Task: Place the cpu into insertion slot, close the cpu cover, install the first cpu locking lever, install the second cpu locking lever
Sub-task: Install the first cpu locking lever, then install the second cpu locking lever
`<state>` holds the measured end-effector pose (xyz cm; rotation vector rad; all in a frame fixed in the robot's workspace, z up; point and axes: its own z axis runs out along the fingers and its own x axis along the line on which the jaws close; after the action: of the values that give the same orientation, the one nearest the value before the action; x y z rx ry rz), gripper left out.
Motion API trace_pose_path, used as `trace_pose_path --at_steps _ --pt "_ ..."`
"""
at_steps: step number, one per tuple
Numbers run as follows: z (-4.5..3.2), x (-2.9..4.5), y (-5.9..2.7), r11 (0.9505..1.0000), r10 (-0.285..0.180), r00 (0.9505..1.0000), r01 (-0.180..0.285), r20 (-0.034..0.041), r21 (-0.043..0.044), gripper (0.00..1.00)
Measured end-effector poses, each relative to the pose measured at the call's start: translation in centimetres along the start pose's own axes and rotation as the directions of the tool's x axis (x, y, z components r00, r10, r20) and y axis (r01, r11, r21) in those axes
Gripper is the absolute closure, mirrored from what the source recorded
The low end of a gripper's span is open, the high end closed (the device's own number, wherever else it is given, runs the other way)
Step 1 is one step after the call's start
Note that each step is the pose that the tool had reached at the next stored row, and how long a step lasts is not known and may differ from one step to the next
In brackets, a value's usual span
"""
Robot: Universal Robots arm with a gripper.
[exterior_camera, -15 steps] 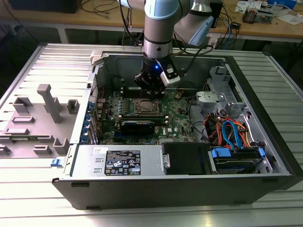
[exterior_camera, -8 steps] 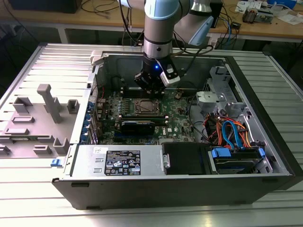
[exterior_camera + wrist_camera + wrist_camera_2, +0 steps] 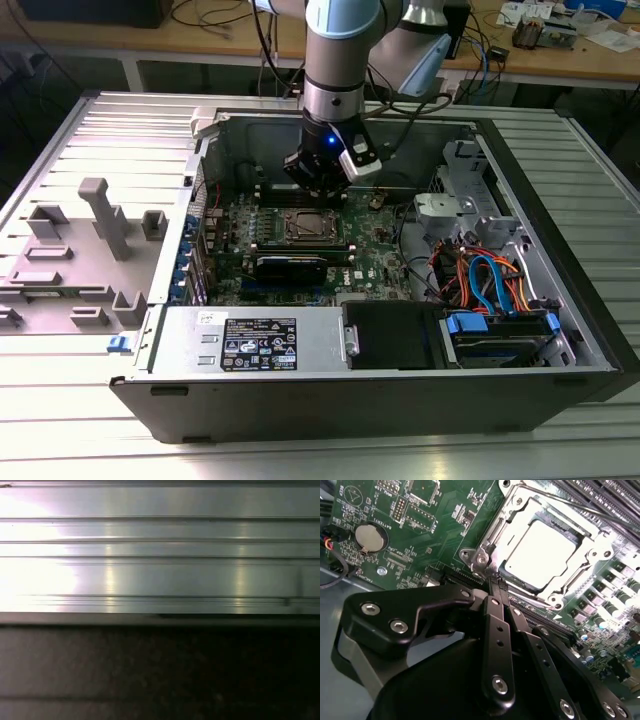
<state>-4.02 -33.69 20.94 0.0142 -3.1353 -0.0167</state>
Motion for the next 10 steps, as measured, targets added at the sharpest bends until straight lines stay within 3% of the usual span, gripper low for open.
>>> trace_pose_path --at_steps 10 --pt "0.00 0.00 -0.01 1.0000 0.000 1.0000 0.000 0.0000 -0.0002 0.89"
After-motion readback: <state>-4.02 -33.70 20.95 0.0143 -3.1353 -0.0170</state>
